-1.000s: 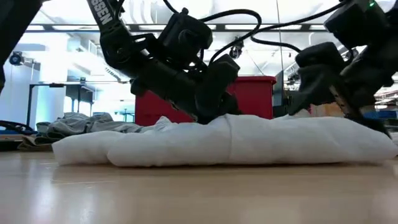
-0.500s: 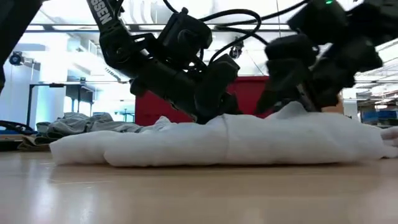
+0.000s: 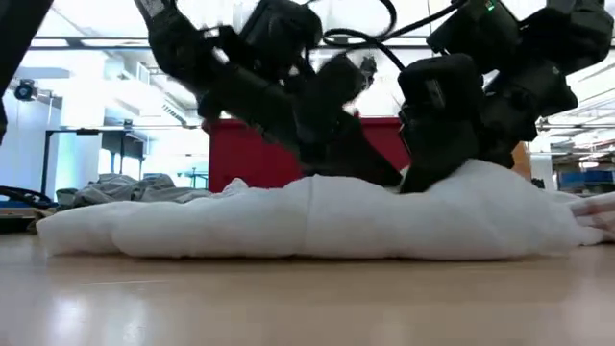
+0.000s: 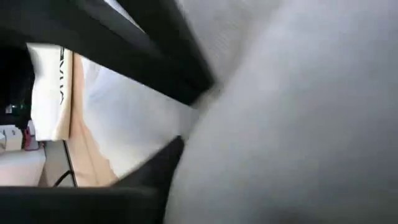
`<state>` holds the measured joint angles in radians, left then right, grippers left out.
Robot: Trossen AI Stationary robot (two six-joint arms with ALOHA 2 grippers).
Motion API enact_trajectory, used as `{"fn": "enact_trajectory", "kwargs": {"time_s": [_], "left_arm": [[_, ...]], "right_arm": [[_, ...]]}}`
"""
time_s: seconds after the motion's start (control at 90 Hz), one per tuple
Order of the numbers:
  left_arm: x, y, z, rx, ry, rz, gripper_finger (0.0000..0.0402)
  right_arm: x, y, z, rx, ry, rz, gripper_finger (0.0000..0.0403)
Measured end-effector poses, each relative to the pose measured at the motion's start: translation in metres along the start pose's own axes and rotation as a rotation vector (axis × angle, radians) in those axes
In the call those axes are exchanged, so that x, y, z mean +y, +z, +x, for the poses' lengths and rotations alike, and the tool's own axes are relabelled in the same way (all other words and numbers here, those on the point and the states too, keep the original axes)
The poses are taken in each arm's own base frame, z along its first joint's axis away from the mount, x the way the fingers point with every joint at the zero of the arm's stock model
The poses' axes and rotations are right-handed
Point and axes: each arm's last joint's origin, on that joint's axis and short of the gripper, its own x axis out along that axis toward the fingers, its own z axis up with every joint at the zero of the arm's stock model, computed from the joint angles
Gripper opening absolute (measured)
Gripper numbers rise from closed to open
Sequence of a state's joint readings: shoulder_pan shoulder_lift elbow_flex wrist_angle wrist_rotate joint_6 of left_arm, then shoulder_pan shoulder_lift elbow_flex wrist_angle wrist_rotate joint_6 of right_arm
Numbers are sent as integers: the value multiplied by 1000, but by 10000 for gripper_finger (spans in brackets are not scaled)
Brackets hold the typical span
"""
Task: Fold laundry
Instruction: Stack the folded white long sleeve shirt on top of the folded gray shorts
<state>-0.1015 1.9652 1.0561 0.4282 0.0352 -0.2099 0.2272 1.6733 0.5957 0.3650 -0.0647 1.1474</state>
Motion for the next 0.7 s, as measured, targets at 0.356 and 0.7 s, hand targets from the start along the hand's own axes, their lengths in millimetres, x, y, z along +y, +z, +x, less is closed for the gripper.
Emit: {"fn": "enact_trajectory", "kwargs": {"time_s": [0.356,0.7], "left_arm": [[-8,49,-88,120,151,82,0],[9,1,-182,13,212,-468,26]], "right_arm": [[15,7,-5,-34,54,-53,6],[42,21,-38,-70,33,-200,2]]}}
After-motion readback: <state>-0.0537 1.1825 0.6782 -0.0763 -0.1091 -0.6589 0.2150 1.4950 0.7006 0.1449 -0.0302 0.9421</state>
